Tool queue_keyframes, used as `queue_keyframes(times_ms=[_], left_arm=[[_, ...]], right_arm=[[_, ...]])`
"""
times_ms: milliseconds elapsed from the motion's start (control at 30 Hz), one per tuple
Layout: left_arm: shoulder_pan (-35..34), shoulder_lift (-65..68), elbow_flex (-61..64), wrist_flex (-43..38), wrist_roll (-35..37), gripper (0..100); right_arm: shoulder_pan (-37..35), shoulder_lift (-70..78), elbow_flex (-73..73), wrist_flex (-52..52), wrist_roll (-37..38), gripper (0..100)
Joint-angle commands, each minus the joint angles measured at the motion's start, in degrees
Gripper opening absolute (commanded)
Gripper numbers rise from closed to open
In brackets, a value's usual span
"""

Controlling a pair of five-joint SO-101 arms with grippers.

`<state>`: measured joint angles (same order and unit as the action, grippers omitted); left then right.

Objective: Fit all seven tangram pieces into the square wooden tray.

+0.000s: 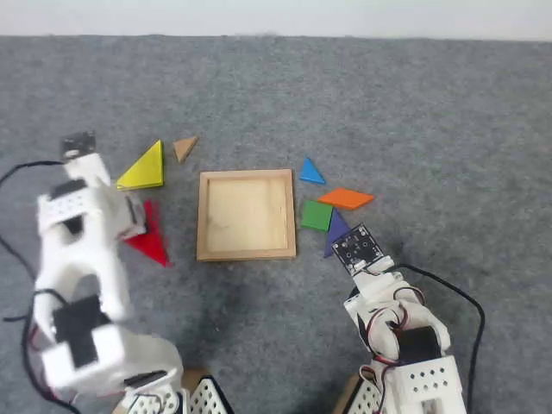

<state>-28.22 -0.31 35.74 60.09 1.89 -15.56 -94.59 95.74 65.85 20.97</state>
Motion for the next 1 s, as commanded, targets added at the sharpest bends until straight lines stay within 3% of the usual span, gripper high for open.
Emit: queue_keyframes(times_ms=[0,400,467,700,967], left_arm=[[5.45,-11.08,5.49,-2.02,1.93,16],[17.05,-15.91,6.20,0.62,5.71,16],[15.82,-15.21,6.20,0.62,6.59,16],[0.35,-18.99,7.16,0.09,8.62,15],[-0.26,-11.87,9.01,-0.09,8.53,27]], right_arm=[[0.57,0.40,0.18,0.13,-0.26,0.6],[0.57,0.40,0.18,0.13,-0.26,0.6],[0.57,0.40,0.18,0.13,-0.26,0.6],[0.57,0.40,0.18,0.13,-0.26,0.6],[0.57,0.40,0.18,0.13,-0.26,0.6]])
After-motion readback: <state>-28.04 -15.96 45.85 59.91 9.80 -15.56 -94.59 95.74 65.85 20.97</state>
